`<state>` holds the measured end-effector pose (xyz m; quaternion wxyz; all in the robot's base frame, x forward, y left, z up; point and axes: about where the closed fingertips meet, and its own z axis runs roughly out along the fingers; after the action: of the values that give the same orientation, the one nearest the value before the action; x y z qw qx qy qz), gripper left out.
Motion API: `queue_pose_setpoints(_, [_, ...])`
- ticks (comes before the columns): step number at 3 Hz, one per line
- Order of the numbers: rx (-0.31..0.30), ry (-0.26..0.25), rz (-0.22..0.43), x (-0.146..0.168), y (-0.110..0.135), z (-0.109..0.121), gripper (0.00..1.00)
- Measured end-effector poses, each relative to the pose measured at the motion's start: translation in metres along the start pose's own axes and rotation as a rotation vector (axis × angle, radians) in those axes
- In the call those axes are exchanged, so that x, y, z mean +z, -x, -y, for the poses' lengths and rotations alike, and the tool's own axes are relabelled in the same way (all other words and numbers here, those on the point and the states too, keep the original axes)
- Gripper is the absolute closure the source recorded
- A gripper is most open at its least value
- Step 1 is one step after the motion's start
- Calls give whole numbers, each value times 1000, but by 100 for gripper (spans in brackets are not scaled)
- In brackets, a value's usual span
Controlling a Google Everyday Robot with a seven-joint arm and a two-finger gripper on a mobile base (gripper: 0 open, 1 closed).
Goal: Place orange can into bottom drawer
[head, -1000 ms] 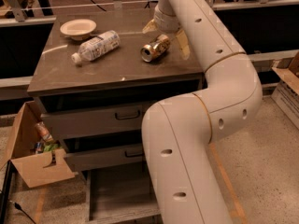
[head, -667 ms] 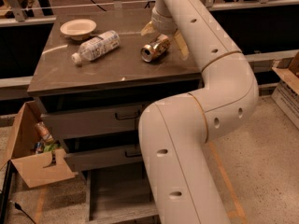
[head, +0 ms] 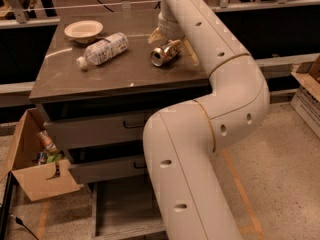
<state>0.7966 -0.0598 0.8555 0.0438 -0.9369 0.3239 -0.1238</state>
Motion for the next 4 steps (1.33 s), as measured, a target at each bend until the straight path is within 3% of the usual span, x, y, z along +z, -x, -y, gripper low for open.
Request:
queue_pose_setpoints(1, [-18,14,6,5,3,0,14])
queue_pose_setpoints(4, [-31,24,27,4,7,-4,85])
